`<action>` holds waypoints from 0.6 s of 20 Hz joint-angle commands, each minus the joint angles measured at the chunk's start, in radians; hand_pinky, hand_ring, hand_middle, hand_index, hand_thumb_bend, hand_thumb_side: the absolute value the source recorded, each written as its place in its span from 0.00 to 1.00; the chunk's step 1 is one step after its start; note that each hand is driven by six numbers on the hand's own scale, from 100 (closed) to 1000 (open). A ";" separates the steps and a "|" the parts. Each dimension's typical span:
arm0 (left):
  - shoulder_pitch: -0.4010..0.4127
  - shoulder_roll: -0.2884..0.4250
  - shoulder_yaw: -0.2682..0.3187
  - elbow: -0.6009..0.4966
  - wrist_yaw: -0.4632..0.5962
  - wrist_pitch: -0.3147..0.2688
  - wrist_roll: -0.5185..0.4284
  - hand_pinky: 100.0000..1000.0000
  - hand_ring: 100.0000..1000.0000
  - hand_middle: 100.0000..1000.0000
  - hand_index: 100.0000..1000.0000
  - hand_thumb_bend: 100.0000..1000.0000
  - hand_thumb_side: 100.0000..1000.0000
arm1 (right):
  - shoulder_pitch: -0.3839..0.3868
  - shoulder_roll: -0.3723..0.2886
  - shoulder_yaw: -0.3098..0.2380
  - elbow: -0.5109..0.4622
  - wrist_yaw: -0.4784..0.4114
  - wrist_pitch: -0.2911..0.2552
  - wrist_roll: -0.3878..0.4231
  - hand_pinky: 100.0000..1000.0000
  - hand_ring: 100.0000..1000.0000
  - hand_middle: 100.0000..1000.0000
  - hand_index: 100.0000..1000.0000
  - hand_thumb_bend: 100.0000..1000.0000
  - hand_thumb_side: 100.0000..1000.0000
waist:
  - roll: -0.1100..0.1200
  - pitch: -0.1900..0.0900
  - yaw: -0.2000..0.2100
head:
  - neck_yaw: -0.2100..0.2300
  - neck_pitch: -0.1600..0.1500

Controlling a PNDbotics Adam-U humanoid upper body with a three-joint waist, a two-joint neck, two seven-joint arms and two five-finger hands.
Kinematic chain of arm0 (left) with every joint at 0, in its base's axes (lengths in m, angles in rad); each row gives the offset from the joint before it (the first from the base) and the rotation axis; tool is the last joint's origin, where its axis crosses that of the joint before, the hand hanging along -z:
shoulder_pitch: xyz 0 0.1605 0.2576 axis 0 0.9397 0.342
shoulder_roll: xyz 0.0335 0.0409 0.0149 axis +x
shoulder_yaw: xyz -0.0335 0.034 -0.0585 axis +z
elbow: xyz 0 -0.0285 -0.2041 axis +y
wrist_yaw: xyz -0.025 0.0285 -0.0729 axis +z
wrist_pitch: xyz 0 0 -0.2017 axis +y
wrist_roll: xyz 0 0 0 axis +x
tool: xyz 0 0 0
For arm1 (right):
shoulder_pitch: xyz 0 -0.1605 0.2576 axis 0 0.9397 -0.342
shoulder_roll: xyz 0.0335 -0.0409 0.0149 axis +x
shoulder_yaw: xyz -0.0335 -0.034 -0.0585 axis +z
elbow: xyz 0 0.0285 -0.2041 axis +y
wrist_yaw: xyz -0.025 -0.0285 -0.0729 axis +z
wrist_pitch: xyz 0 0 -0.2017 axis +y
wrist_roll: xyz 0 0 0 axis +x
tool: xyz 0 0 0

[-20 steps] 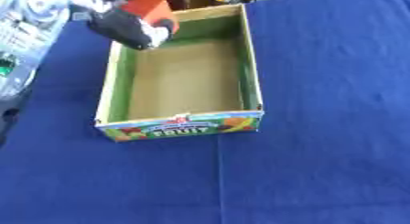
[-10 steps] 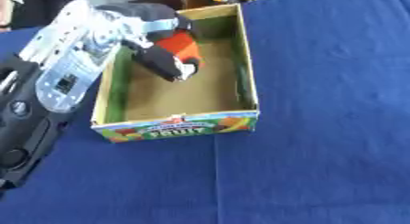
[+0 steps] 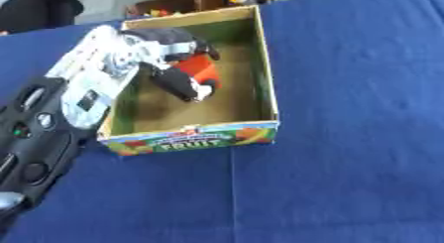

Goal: Pick up objects on the table and place them in the box.

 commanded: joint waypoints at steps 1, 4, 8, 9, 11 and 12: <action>-0.012 0.005 0.007 0.022 -0.016 -0.037 -0.004 0.12 0.49 0.60 0.96 0.00 0.39 | -0.008 -0.011 0.000 -0.020 -0.009 0.001 0.002 0.53 0.61 0.40 0.60 0.00 0.88 | 0.009 -0.137 -0.003 | 0.005 -0.011; -0.008 0.001 0.009 0.045 -0.032 -0.069 -0.033 0.30 0.58 0.69 1.00 0.00 0.59 | -0.007 -0.011 -0.001 -0.020 -0.010 0.001 0.000 0.53 0.61 0.40 0.60 0.00 0.89 | 0.010 -0.136 -0.006 | 0.005 -0.012; -0.005 -0.003 0.015 0.053 -0.067 -0.107 -0.084 0.47 0.72 0.78 1.00 0.00 0.81 | -0.006 -0.011 -0.001 -0.020 -0.010 0.002 -0.001 0.53 0.61 0.40 0.60 0.00 0.89 | 0.009 -0.136 -0.007 | 0.004 -0.010; -0.004 -0.003 0.019 0.052 -0.073 -0.110 -0.095 0.50 0.74 0.79 1.00 0.00 0.83 | -0.006 -0.011 -0.001 -0.020 -0.010 0.001 -0.001 0.53 0.61 0.40 0.60 0.00 0.89 | 0.009 -0.136 -0.007 | 0.003 -0.009; -0.002 -0.003 0.030 0.045 -0.086 -0.108 -0.110 0.60 0.83 0.85 1.00 0.00 0.90 | -0.006 -0.011 -0.001 -0.020 -0.010 0.001 -0.001 0.53 0.61 0.40 0.60 0.00 0.89 | 0.008 -0.136 -0.006 | 0.003 -0.009; -0.001 -0.003 0.035 0.040 -0.093 -0.105 -0.114 0.65 0.87 0.88 1.00 0.00 0.96 | -0.006 -0.010 -0.001 -0.020 -0.010 0.001 -0.002 0.53 0.61 0.40 0.60 0.00 0.89 | 0.007 -0.137 -0.006 | 0.003 -0.008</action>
